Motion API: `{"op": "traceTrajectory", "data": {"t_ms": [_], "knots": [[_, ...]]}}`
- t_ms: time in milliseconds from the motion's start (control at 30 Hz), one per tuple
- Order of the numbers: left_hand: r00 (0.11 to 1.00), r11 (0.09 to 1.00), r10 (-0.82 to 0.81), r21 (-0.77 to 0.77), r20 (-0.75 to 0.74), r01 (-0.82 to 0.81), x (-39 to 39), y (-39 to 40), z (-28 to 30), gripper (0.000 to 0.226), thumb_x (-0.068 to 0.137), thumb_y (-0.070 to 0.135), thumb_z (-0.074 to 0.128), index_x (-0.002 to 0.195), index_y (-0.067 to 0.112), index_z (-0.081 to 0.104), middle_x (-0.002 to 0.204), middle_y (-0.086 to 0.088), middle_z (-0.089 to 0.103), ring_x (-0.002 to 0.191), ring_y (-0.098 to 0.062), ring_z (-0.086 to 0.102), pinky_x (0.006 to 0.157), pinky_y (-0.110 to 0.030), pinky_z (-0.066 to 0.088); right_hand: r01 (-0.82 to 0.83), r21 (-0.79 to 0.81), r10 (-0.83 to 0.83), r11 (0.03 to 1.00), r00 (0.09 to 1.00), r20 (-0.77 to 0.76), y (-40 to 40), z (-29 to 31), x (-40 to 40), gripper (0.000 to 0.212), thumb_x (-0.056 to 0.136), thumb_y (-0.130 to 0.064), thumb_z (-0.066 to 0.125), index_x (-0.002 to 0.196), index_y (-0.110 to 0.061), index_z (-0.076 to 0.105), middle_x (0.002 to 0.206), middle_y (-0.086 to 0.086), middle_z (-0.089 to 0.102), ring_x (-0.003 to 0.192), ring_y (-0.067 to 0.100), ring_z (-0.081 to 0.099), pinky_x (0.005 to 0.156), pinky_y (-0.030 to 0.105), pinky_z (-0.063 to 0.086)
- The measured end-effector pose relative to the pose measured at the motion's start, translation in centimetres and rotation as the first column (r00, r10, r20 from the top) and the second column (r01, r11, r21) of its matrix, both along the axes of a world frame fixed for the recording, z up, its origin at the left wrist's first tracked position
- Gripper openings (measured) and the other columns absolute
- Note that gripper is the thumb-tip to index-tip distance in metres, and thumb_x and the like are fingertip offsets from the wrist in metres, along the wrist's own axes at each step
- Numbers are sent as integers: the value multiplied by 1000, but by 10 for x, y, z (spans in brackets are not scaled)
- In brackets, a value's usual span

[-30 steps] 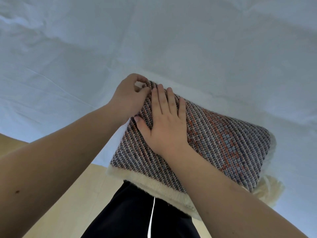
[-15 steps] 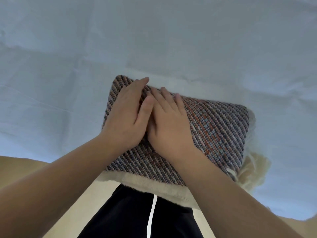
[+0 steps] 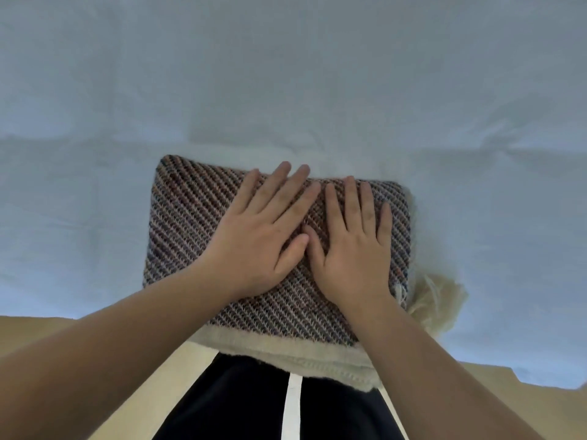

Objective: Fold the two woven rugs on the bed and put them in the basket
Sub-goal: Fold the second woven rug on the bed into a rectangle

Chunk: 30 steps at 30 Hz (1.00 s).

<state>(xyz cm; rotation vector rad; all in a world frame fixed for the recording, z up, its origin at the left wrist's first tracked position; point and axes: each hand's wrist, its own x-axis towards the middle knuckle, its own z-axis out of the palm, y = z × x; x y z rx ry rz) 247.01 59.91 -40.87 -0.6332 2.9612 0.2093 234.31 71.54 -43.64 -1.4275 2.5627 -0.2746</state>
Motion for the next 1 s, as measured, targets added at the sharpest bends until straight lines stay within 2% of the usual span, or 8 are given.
{"op": "traceTrajectory", "data": {"t_ms": [100, 233, 367, 433, 567, 667, 800, 1000], "knots": [[996, 998, -46, 34, 77, 44, -3, 4, -21, 67, 100, 48, 29, 158, 17, 19, 165, -9, 15, 153, -27, 9, 123, -52, 9, 50, 42, -51, 998, 999, 20, 14, -5, -15, 68, 99, -55, 30, 155, -16, 28, 163, 12, 22, 151, 30, 15, 122, 50, 5], [994, 999, -34, 35, 100, 31, 2, 1, -30, 68, 99, 51, 31, 158, 19, 20, 165, -7, 15, 153, -26, 11, 123, -51, 10, 80, 118, -90, 990, 993, 79, 30, -11, -29, 75, 97, -60, 25, 158, -16, 18, 166, 12, 10, 152, 30, 5, 120, 55, 9], [994, 1000, 0, 29, 113, -3, -8, 2, -24, 72, 97, 56, 30, 158, 21, 18, 165, -7, 16, 153, -27, 10, 122, -54, 10, 76, 101, -87, 992, 991, 101, 29, -12, -30, 76, 97, -59, 25, 157, -13, 19, 165, 13, 10, 153, 30, 3, 122, 54, 9], [996, 1000, 11, 19, 88, -13, -18, 7, -17, 70, 98, 56, 30, 158, 20, 21, 165, -7, 17, 153, -26, 11, 122, -54, 10, 75, 70, -82, 995, 991, 105, 29, -9, -29, 74, 97, -57, 28, 157, -13, 21, 165, 13, 12, 153, 29, 3, 122, 52, 4], [999, 996, -49, 78, -9, 49, -61, 29, -14, 58, 103, 40, 25, 157, 19, 24, 165, -5, 18, 153, -23, 12, 124, -50, 9, 71, 9, -72, 997, 992, 108, 38, -4, -36, 69, 96, -51, 35, 156, -17, 26, 164, 10, 17, 153, 27, 8, 122, 50, 4], [1000, 995, -14, 101, 9, 13, -77, 37, -25, 57, 103, 39, 22, 157, 20, 26, 164, -4, 21, 153, -23, 15, 123, -50, 11, 79, 53, -85, 995, 988, 125, 47, -7, -47, 69, 96, -51, 35, 156, -19, 25, 165, 8, 14, 152, 28, 11, 122, 52, 5], [999, 996, -13, 88, 30, 11, -75, 33, -33, 57, 104, 39, 21, 157, 21, 24, 165, -4, 19, 153, -23, 13, 123, -50, 11, 39, 116, -59, 993, 983, 175, 45, -12, -52, 72, 97, -54, 25, 158, -15, 18, 166, 9, 6, 153, 28, 7, 121, 49, 0], [1000, 999, 7, 36, 18, -7, -52, 35, -24, 60, 102, 42, 31, 156, 17, 26, 164, -9, 20, 153, -26, 13, 123, -50, 10, 58, 62, -71, 996, 970, 232, 48, -10, -48, 71, 98, -55, 26, 158, -16, 17, 166, 14, 6, 151, 33, 12, 122, 50, 8]]}}
